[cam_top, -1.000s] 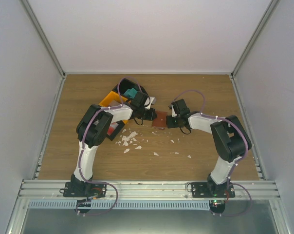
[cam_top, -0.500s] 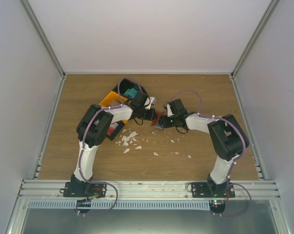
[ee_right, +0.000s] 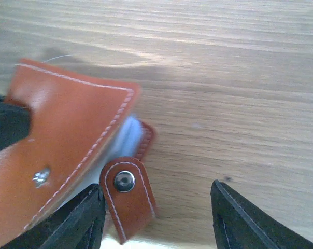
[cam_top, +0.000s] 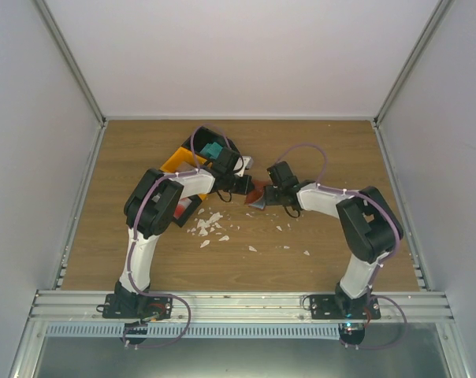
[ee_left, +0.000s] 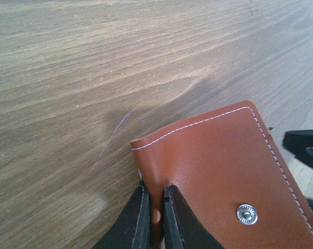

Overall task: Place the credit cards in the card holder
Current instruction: Close the card holder at the center of the board.

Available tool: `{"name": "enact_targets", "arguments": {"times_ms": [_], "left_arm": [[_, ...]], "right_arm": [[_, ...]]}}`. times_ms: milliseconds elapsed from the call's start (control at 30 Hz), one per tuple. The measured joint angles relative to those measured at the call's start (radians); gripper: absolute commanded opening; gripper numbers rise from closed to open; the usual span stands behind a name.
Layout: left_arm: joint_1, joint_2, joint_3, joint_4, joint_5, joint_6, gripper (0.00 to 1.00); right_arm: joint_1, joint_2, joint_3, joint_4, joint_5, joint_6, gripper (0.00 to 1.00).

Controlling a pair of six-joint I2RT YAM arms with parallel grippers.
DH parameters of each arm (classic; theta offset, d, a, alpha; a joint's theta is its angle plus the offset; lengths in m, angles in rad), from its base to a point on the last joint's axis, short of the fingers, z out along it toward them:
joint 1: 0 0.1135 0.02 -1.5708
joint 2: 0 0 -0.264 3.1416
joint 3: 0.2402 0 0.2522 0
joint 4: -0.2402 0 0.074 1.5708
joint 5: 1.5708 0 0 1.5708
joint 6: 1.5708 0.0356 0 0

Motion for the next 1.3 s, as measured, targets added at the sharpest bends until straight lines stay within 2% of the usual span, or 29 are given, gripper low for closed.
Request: {"name": "enact_targets", "arguments": {"times_ms": [200, 333, 400, 533, 633, 900, 1200, 1300], "left_arm": [[0.000, -0.001, -0.001, 0.000, -0.002, 0.001, 0.00], [-0.002, -0.003, -0.004, 0.006, -0.002, 0.000, 0.01], [-0.005, -0.004, -0.006, 0.011, -0.002, 0.000, 0.07], [-0.012, -0.011, -0.020, 0.017, 0.006, 0.000, 0.26], [-0.021, -0.024, -0.036, 0.020, 0.027, 0.002, 0.32], [-0.035, -0.041, -0.052, 0.002, 0.058, 0.003, 0.34], [-0.035, -0.041, -0.055, 0.002, 0.073, 0.003, 0.35], [-0.035, -0.042, -0.057, 0.004, 0.074, 0.003, 0.35]], "right_arm": [[0.000, -0.035, 0.000, -0.081, 0.126, 0.074, 0.52], [0.000, -0.041, 0.000, -0.120, 0.144, 0.105, 0.43], [0.000, -0.041, 0.000, -0.137, 0.146, 0.119, 0.41], [0.000, -0.042, 0.000, -0.160, 0.140, 0.146, 0.40], [0.000, -0.051, 0.000, -0.171, 0.128, 0.168, 0.38], [-0.015, -0.108, 0.000, -0.175, 0.094, 0.216, 0.26], [-0.035, -0.109, -0.014, -0.169, 0.064, 0.231, 0.30], [-0.035, -0.108, -0.014, -0.169, 0.051, 0.230, 0.26]]}}
